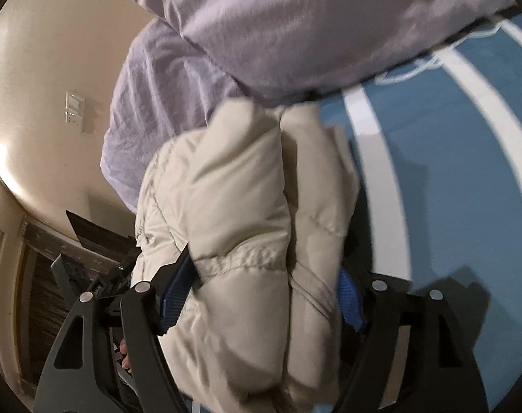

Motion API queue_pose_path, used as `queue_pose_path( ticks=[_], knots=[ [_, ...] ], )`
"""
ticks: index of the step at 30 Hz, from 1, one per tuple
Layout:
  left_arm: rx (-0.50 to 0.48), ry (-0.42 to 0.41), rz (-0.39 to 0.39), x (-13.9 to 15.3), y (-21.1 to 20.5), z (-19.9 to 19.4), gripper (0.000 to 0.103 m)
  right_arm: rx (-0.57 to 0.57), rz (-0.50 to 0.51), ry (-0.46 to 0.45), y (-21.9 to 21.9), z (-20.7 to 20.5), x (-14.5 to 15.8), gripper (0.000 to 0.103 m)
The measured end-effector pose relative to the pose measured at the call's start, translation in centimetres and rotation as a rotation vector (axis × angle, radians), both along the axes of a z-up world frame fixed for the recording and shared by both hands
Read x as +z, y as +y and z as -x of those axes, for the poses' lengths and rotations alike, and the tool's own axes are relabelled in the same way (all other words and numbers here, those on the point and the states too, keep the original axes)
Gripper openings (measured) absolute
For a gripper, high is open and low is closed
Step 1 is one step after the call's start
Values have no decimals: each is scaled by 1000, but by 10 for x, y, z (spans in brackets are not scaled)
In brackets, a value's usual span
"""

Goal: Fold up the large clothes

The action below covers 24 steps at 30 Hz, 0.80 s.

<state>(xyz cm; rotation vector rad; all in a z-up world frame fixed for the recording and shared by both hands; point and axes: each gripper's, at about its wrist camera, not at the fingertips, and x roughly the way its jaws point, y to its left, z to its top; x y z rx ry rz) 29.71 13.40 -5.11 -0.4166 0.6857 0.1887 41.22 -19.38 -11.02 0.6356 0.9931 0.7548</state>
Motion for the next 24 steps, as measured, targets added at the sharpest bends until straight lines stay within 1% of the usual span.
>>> queue_pose_path(
  ticks=[1,3,4,6,7,10,14,15,17,19,22,24],
  knots=[
    [3,-2,-37,3,-3,3,76,-13,-5,-7,-5,1,4,75],
    [6,-5,-85,9,-9,6,76,-61,-14,-25,-19,3,15,75],
    [8,-7,-92,10,-10,7,76,-88,-8,-43,-25,4,22,75],
    [17,-15,-103,15,-12,8,76,-99,11,-72,-23,4,32,75],
    [24,-24,-114,19,-14,8,76,-98,37,-99,-19,6,41,75],
    [39,-50,-156,27,-24,6,82,-88,103,-177,1,10,58,75],
    [53,-71,-260,38,-41,0,89,-71,196,-303,37,17,76,75],
    [57,-73,-296,39,-46,-2,91,-72,216,-328,45,17,79,75],
    [61,-71,-339,40,-51,-6,91,-72,250,-365,60,16,82,75],
    [64,-63,-371,39,-54,-10,92,-72,273,-397,71,14,85,74],
    [59,-53,-386,36,-56,-15,96,-85,318,-457,85,13,88,74],
    [57,-50,-398,33,-58,-17,98,-104,365,-506,93,13,90,74]
  ],
)
